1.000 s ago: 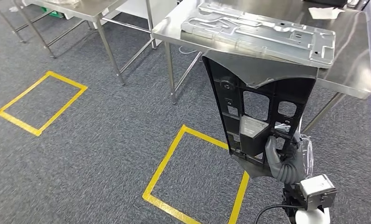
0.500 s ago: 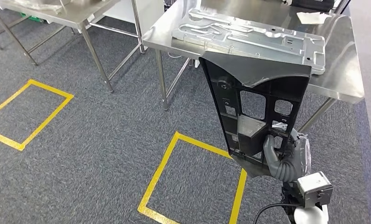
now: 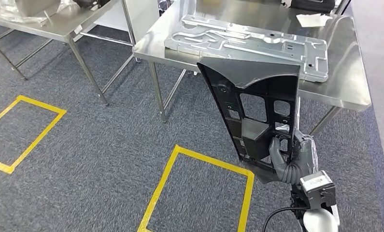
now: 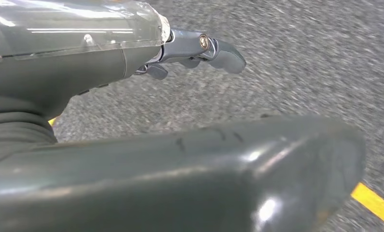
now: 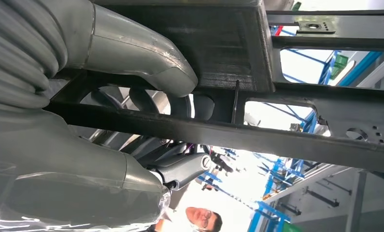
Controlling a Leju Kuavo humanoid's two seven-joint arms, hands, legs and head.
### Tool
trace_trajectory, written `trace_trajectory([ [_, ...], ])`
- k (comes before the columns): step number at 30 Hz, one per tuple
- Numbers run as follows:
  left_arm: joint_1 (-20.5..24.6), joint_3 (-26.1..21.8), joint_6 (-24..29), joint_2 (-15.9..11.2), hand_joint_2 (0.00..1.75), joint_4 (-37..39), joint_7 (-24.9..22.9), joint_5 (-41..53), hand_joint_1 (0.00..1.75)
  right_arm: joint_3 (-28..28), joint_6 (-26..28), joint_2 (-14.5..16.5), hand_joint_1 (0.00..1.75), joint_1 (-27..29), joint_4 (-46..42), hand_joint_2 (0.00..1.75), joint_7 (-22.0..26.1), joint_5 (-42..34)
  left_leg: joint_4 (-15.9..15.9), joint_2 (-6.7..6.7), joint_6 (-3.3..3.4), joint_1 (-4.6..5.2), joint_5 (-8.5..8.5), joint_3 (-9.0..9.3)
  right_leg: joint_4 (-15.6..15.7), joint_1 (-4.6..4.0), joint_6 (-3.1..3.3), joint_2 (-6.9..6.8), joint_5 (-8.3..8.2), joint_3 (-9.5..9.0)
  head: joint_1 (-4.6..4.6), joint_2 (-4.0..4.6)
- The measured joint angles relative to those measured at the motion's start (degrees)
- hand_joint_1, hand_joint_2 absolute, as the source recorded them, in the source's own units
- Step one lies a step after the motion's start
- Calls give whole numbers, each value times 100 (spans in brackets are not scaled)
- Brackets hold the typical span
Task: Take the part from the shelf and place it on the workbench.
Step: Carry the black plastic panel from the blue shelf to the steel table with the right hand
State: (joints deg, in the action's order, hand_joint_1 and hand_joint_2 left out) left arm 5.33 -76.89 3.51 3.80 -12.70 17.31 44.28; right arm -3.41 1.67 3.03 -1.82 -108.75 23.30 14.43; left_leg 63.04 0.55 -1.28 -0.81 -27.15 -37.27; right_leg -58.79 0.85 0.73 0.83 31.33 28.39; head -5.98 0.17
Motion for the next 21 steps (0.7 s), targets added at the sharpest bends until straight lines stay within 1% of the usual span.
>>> trace_trajectory([
  [1,0,-1,-2,1,0,0,-7,-2,0,-1,-8,1,175,-6,13,175,-5,11,-175,4,32,15,105,46,19,-3,-38,5,54,-48,1,0],
  [2,-3,-1,-3,1,0,0,-13,0,0,-1,-15,1,175,-8,22,175,-10,20,-248,3,76,26,118,66,22,-9,-84,11,77,-92,0,0],
  [3,-3,-1,-7,2,0,0,-17,4,0,-1,-18,1,175,-10,27,175,-14,27,-268,1,129,34,44,101,21,-16,-131,16,78,-125,0,0],
  [4,-6,0,-10,1,0,0,-20,10,0,-1,-19,0,175,-13,29,175,-18,32,-295,-9,181,27,53,164,-14,-16,-171,10,70,-146,1,0],
  [5,-10,1,-14,1,0,0,-21,19,0,1,-17,-1,175,-14,29,175,-19,38,-327,-19,231,18,42,237,-136,-13,-205,0,40,-134,1,0],
  [6,-7,3,-20,1,0,0,-21,28,0,2,-12,-1,175,-20,28,175,-23,43,-350,-25,274,16,13,326,-345,-10,-228,-11,26,-35,3,0],
  [7,-4,4,-25,1,0,0,-22,41,0,3,-5,-1,175,-25,28,175,-30,57,-376,-30,304,16,-23,408,-655,-5,-241,-23,49,154,5,0],
  [8,-2,6,-31,1,0,0,-22,55,0,8,0,-1,175,-28,28,175,-44,79,-397,-31,326,20,-75,487,-1009,-5,-252,-32,128,410,6,0],
  [9,-4,8,-35,0,0,0,-22,67,0,18,4,-2,175,-32,31,175,-68,106,-417,-37,335,26,-135,570,-1323,-7,-252,-36,276,694,7,0],
  [10,-8,9,-40,-1,0,0,-26,80,0,33,7,-7,175,-41,40,175,-105,141,-437,-46,337,32,-201,664,-1521,-10,-246,-37,443,943,7,0],
  [11,-13,10,-45,-1,0,0,-29,89,0,53,5,-14,175,-64,55,175,-156,176,-457,-55,338,42,-274,771,-1564,-13,-231,-39,571,1126,6,0],
  [12,-18,12,-52,-1,0,0,-33,100,0,70,-2,-27,175,-111,75,175,-218,209,-477,-63,337,55,-352,892,-1439,-21,-201,-42,584,1236,7,0],
  [13,-20,15,-62,0,0,0,-37,111,0,85,-14,-46,175,-188,101,175,-291,244,-499,-63,338,72,-435,1012,-1173,-37,-154,-46,416,1287,7,0],
  [14,-23,19,-73,3,0,0,-37,121,0,94,-31,-71,175,-292,134,175,-370,275,-522,-57,342,85,-521,1120,-824,-65,-86,-51,29,1306,7,0],
  [15,-20,22,-84,14,0,2,-37,129,0,107,-49,-103,175,-418,181,175,-460,301,-542,-56,332,100,-608,1228,-516,-104,-26,-42,-410,1300,5,0],
  [16,-11,26,-93,21,0,3,-37,132,0,117,-71,-137,175,-565,234,175,-557,327,-569,-54,314,106,-690,1316,-299,-142,14,-35,-742,1271,13,0],
  [17,-2,33,-101,28,0,4,-37,134,0,127,-93,-170,175,-731,286,175,-660,347,-591,-53,291,107,-739,1421,-179,-172,40,-22,-943,1230,21,0],
  [18,13,43,-107,32,0,5,-36,136,0,135,-116,-200,175,-922,334,175,-761,358,-577,-53,253,109,-732,1498,-147,-186,48,-6,-936,1162,30,0],
  [19,32,54,-110,23,0,4,-35,137,0,138,-140,-224,175,-1133,369,175,-855,362,-468,-49,217,111,-661,1500,-107,-173,61,8,-862,1060,41,0],
  [20,50,64,-115,19,0,3,-35,138,0,140,-158,-242,175,-1340,397,175,-930,357,-221,-51,182,112,-518,1428,-53,-151,86,14,-812,937,40,0],
  [21,72,73,-120,15,0,3,-34,141,0,143,-172,-260,175,-1528,428,175,-985,344,136,-55,148,110,-365,1241,0,-126,110,14,-750,799,38,0],
])
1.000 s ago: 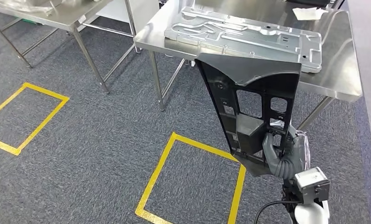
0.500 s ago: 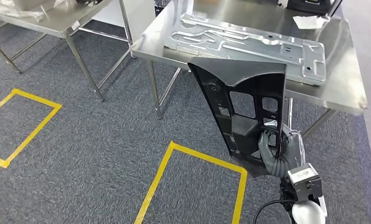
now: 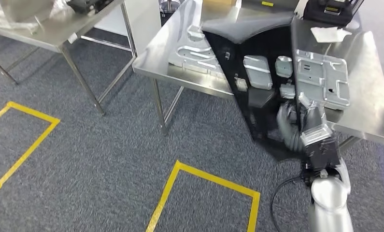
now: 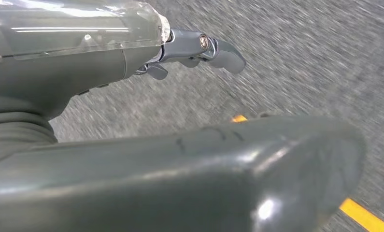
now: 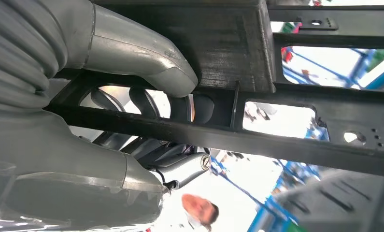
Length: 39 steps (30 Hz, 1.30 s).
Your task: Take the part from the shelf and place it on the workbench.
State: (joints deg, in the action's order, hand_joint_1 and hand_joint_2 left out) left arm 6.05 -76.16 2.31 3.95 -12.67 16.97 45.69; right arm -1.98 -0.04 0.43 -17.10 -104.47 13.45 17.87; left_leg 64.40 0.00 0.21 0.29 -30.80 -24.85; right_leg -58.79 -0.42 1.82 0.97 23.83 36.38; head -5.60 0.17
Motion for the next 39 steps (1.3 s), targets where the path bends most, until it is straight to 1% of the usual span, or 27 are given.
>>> trace_trajectory([
  [1,15,7,-5,-3,0,-1,1,2,0,3,-10,-14,175,-149,28,175,-38,-13,411,-6,-25,-8,80,-255,49,24,16,-3,69,-142,-2,0],
  [2,16,13,-10,-5,0,-1,1,4,0,4,-16,-22,175,-251,56,175,-58,-21,767,-11,-50,-25,46,-528,84,36,24,-13,154,-267,-3,0],
  [4,-14,19,-13,-12,0,-1,0,4,0,5,-26,-32,175,-351,108,175,-74,-27,1103,-10,-112,-63,-427,-1046,111,69,12,-2,334,-495,-4,0],
  [6,-54,23,-15,-17,0,-1,-3,3,0,5,-21,-39,175,-391,157,175,-82,2,941,-6,-184,-105,-932,-1390,115,115,-30,19,540,-736,-4,0],
  [7,-69,24,-17,-18,0,-1,-5,3,0,3,-16,-45,175,-435,183,175,-109,34,715,-1,-213,-127,-934,-1494,115,141,-58,27,648,-863,-4,0],
  [8,-88,25,-23,-18,0,-1,-13,3,0,-1,-11,-56,175,-508,210,175,-163,75,404,10,-235,-148,-620,-1564,119,161,-90,33,757,-971,-4,0],
  [10,-124,25,-39,-20,0,-1,-40,5,0,-17,-8,-100,175,-752,278,175,-342,161,-174,64,-243,-163,412,-1626,111,171,-167,60,978,-1177,-2,0],
  [11,-136,26,-48,-23,0,-2,-57,6,0,-29,-9,-135,175,-908,311,175,-445,206,-334,81,-221,-158,804,-1613,133,161,-214,72,1067,-1281,-1,0],
  [12,-134,28,-53,-27,0,-2,-69,7,0,-42,-10,-185,175,-1075,344,175,-536,245,-393,89,-178,-155,951,-1575,113,151,-263,85,1089,-1362,-1,0],
  [13,-119,30,-60,-31,0,-2,-76,7,0,-58,-12,-244,175,-1250,371,175,-610,275,-390,75,-126,-151,932,-1499,35,147,-309,89,1045,-1378,0,0],
  [14,-104,31,-64,-32,0,-2,-73,3,0,-80,-18,-312,175,-1418,403,175,-662,294,-414,56,-70,-154,895,-1422,-171,153,-345,72,918,-1314,-1,0],
  [15,-85,31,-69,-32,0,-2,-66,-3,0,-102,-27,-388,175,-1579,444,175,-688,285,-446,43,-16,-160,847,-1330,-517,163,-368,45,750,-1121,0,0],
  [17,-73,31,-76,-33,0,-3,-43,-30,0,-155,-61,-538,175,-1831,568,175,-685,216,-518,17,52,-162,736,-1111,-1262,172,-388,-17,658,-562,1,0],
  [18,-76,31,-81,-34,0,-3,-25,-46,0,-182,-77,-606,175,-1906,637,175,-671,157,-557,3,68,-162,669,-984,-1510,170,-395,-34,812,-285,1,0],
  [19,-83,29,-87,-34,0,-3,-2,-64,0,-210,-87,-666,175,-1950,706,175,-658,94,-596,-8,72,-161,603,-851,-1619,167,-400,-39,1080,-56,1,0],
  [21,-92,25,-107,-34,0,-3,53,-110,0,-269,-92,-754,175,-1992,815,175,-640,-32,-671,-19,73,-153,448,-569,-1484,162,-386,-56,1588,259,2,0],
  [22,-94,22,-114,-34,0,-3,79,-135,0,-301,-95,-785,175,-2016,865,175,-633,-79,-695,-14,68,-146,352,-426,-1265,149,-353,-77,1627,359,2,0],
  [23,-99,16,-119,-32,0,-2,98,-160,0,-336,-100,-810,175,-2045,921,175,-628,-108,-710,-1,61,-136,245,-290,-952,123,-298,-131,1388,425,2,0],
  [26,-127,-20,-114,-5,0,0,118,-205,0,-462,-124,-846,175,-2139,1116,175,-651,-111,-697,86,4,-74,-90,38,-151,-12,-115,-384,-139,505,7,0],
  [27,-131,-34,-105,2,0,-1,120,-220,0,-505,-130,-849,175,-2167,1163,175,-665,-94,-677,127,-26,-53,-162,118,-86,-30,-83,-390,-396,500,8,0],
  [29,-111,-60,-90,-2,0,-2,123,-242,0,-586,-135,-851,175,-2240,1216,175,-690,-50,-567,200,-94,-40,-194,165,-91,-4,-40,-257,-412,425,4,0],
  [31,-74,-77,-85,3,0,-2,126,-247,0,-656,-135,-851,175,-2316,1254,175,-698,-31,-176,155,-149,-59,-162,-1,-43,28,26,-140,-352,330,4,0],
  [32,-64,-81,-85,6,0,-2,126,-248,0,-692,-135,-851,175,-2339,1274,175,-705,-27,119,110,-168,-72,-232,-184,-21,37,53,-82,-326,286,4,0],
  [34,-69,-86,-82,8,0,-3,126,-250,0,-765,-134,-852,175,-2353,1321,175,-732,-2,707,56,-204,-88,-573,-643,-10,38,84,56,-255,225,4,0],
  [36,-83,-89,-82,7,0,-3,126,-248,0,-824,-130,-852,175,-2329,1370,175,-766,32,882,48,-220,-92,-810,-987,-12,38,78,207,-183,158,4,0],
  [37,-86,-89,-85,7,0,-3,126,-244,0,-843,-127,-852,175,-2314,1391,175,-782,45,730,37,-214,-92,-707,-1051,-13,38,70,278,-150,117,4,0],
  [39,-93,-89,-93,2,0,-3,126,-231,0,-870,-115,-854,175,-2286,1425,175,-810,62,58,-122,-166,-90,-54,-1035,-14,39,45,411,-90,40,4,0],
])
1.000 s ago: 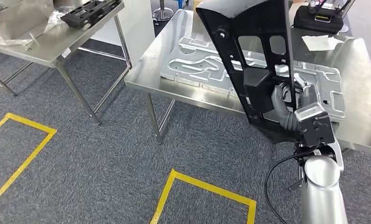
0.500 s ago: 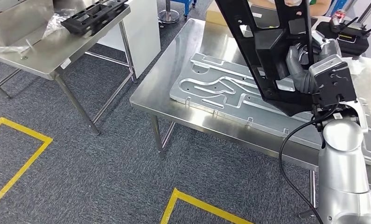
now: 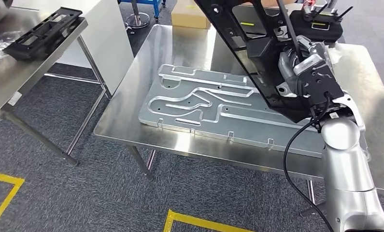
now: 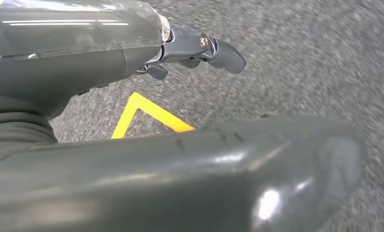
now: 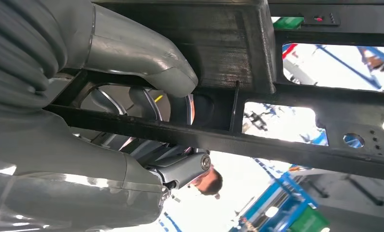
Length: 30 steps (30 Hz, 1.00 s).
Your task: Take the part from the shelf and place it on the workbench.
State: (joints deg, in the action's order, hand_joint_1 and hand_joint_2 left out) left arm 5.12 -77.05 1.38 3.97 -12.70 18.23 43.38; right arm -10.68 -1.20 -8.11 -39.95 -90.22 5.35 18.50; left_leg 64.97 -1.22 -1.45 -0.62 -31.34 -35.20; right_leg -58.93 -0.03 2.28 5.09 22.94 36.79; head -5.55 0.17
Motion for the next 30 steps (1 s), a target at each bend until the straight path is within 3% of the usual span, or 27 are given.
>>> trace_trajectory([
  [2,-17,1,-10,-11,0,1,-1,28,0,-22,47,-18,175,32,34,175,-40,51,-516,-230,80,11,466,42,-11,8,-41,122,40,-20,0,0],
  [3,-25,2,-16,-17,0,1,-2,46,0,-29,94,-39,175,57,49,175,-75,115,-599,-300,121,21,546,46,-16,16,-72,175,54,-9,-1,0],
  [5,-18,5,-34,-20,0,0,-4,84,0,-34,204,-123,175,102,70,175,-150,286,-634,-252,194,20,594,90,-14,23,-146,239,75,7,-2,0],
  [6,-5,8,-44,-20,0,0,-5,102,0,-32,257,-180,175,116,80,175,-179,390,-679,-216,224,8,623,121,-40,12,-184,157,105,17,-1,0],
  [8,10,13,-59,-16,0,0,-8,127,0,-35,364,-276,175,97,120,175,-216,641,-772,-137,278,-20,652,199,-367,-4,-254,-165,309,169,1,0],
  [9,7,14,-62,-18,0,0,-9,140,0,-43,417,-300,175,82,156,175,-234,779,-788,-104,291,-13,642,227,-685,2,-288,-331,463,328,2,0],
  [11,-2,15,-67,-19,0,0,-11,158,0,-66,481,-321,175,72,261,175,-277,996,-787,-32,302,-13,603,264,-1356,61,-348,-449,691,696,2,0],
  [12,-4,15,-70,-19,0,0,-13,163,0,-80,491,-327,175,74,319,175,-296,1061,-784,-2,294,-17,579,285,-1490,97,-377,-467,670,789,2,0],
  [13,-3,16,-73,-18,0,0,-14,165,0,-93,496,-333,175,74,370,175,-305,1100,-779,20,282,-22,552,311,-1400,132,-403,-482,540,767,2,0],
  [15,2,19,-79,-17,0,0,-17,170,0,-113,508,-343,175,58,438,175,-310,1137,-757,48,236,-33,480,372,-698,180,-438,-513,137,440,2,0],
  [17,12,22,-79,-19,0,0,-18,173,0,-130,524,-352,175,27,483,175,-311,1147,-719,62,170,-22,413,385,-123,166,-423,-527,-45,156,1,0],
  [19,14,22,-80,-20,0,0,-20,175,0,-153,558,-362,175,5,533,175,-351,1280,-711,70,103,-3,380,377,-28,132,-364,-515,-7,114,-3,0],
  [22,20,28,-90,-19,0,0,-17,201,0,-231,654,-345,175,-152,715,175,-512,1890,-634,83,13,-14,271,369,-4,148,-245,-503,22,87,-5,0],
  [24,32,32,-99,-24,0,0,-14,222,0,-330,772,-267,175,-430,1037,175,-591,2444,-103,88,-21,-26,1,112,17,150,-172,-505,39,53,-5,0],
  [26,32,35,-104,-38,0,0,-12,245,0,-445,902,-130,175,-734,1467,175,-649,3027,703,88,-36,-29,-280,-326,17,123,-127,-495,61,31,-5,0],
  [27,29,40,-109,-48,0,0,-12,263,0,-506,935,-47,175,-864,1690,175,-688,3321,948,88,-38,-29,-303,-482,15,109,-115,-484,70,16,-6,0],
  [28,28,48,-117,-56,0,0,-14,287,0,-571,951,43,175,-984,1895,175,-730,3613,975,88,-33,-29,-209,-541,14,96,-107,-471,79,-3,-7,0],
  [30,34,84,-144,-79,0,0,-22,352,0,-718,953,234,175,-1208,2293,175,-828,4248,388,89,9,-25,246,-347,10,79,-110,-448,103,-51,-7,0],
])
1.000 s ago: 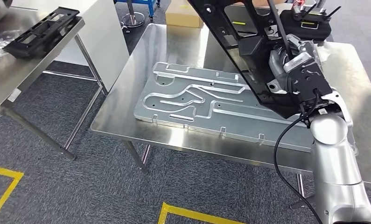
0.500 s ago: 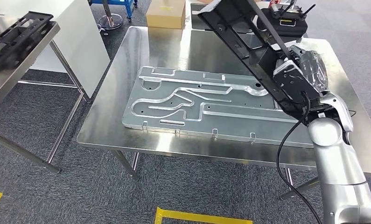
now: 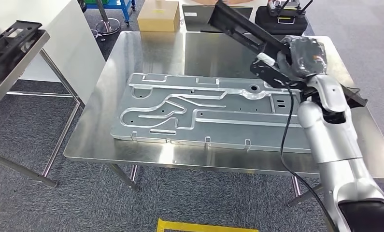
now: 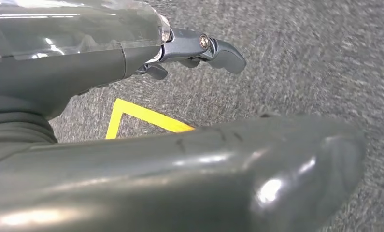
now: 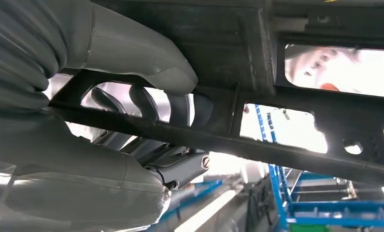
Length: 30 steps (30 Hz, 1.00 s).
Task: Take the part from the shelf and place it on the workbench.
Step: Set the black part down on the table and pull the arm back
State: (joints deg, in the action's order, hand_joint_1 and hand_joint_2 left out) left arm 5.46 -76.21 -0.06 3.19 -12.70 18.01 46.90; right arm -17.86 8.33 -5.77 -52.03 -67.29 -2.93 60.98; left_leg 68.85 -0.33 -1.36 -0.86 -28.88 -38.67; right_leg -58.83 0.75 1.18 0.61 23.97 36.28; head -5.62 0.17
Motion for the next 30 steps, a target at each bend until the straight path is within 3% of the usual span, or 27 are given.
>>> trace_trajectory([
  [2,13,53,-29,-31,0,0,-20,77,0,-154,27,174,175,-203,373,175,-87,634,-735,0,59,25,342,295,-14,-28,-28,12,24,-22,0,0],
  [3,20,77,-39,-44,0,0,-31,111,0,-228,53,253,175,-280,547,175,-122,923,-934,0,81,38,401,373,-16,-37,-51,13,26,-18,1,0],
  [7,35,169,-57,-74,0,0,-63,209,0,-496,209,606,175,-364,1071,175,-162,1812,-1084,6,158,20,434,425,-55,-39,-154,3,69,14,1,0],
  [9,54,213,-56,-75,0,0,-84,241,0,-619,274,818,175,-363,1256,175,-112,2149,-1131,16,207,-9,461,449,-457,-32,-199,-13,315,197,1,0],
  [11,76,230,-43,-76,0,0,-103,249,0,-757,322,1055,175,-350,1485,175,9,2499,-1134,21,227,-7,458,451,-1194,-18,-229,-22,631,554,1,0],
  [12,83,232,-33,-76,0,0,-108,247,0,-840,348,1183,175,-332,1631,175,74,2636,-1131,21,227,-7,453,453,-1466,-6,-240,-27,694,698,1,0],
  [13,87,233,-20,-75,0,0,-109,242,0,-937,384,1309,175,-312,1783,175,120,2726,-1126,16,224,-8,445,454,-1554,6,-245,-32,657,759,2,0],
  [14,88,233,-8,-75,0,0,-109,235,0,-1062,434,1428,175,-302,1934,175,141,2766,-1116,9,214,-9,433,457,-1417,16,-242,-37,521,712,2,0],
  [16,88,233,21,-74,0,0,-109,207,0,-1448,572,1632,175,-332,2217,175,127,2770,-1082,-4,169,-6,395,458,-700,19,-209,-47,148,386,2,0],
  [18,97,229,57,-74,0,0,-110,168,0,-1929,713,1809,175,-389,2484,175,99,2770,-1044,-4,108,14,357,445,-158,-4,-158,-48,-13,141,1,0],
  [21,103,215,103,-72,0,0,-120,100,0,-2453,825,2013,175,-395,2797,175,117,2771,-1055,-3,17,11,330,447,-51,-32,-68,-45,16,90,0,0],
  [23,92,197,136,-67,0,0,-128,38,0,-2666,862,2150,175,-397,2991,175,168,2771,-912,1,-43,-10,212,404,3,-19,8,-48,8,41,-1,0],
  [25,87,163,186,-65,0,0,-140,-30,0,-2834,883,2286,175,-401,3162,175,224,2771,-341,6,-84,-22,-82,157,30,-14,66,-46,11,0,-1,0],
  [27,88,115,238,-67,0,0,-165,-94,0,-2952,888,2385,175,-390,3319,175,279,2771,363,7,-115,-26,-328,-204,24,-22,94,-42,27,-20,-2,0],
  [28,84,89,259,-66,0,0,-179,-129,0,-2993,887,2419,175,-381,3395,175,297,2771,515,8,-126,-30,-320,-302,21,-24,95,-39,36,-30,-2,0],
  [29,77,65,280,-66,0,0,-192,-157,0,-3025,887,2450,175,-374,3462,175,309,2771,438,10,-132,-37,-198,-293,15,-24,89,-35,46,-41,-2,0],
  [30,70,45,297,-66,0,0,-201,-178,0,-3051,888,2474,175,-370,3515,175,314,2771,159,11,-135,-46,2,-184,6,-23,77,-28,59,-52,-2,0],
])
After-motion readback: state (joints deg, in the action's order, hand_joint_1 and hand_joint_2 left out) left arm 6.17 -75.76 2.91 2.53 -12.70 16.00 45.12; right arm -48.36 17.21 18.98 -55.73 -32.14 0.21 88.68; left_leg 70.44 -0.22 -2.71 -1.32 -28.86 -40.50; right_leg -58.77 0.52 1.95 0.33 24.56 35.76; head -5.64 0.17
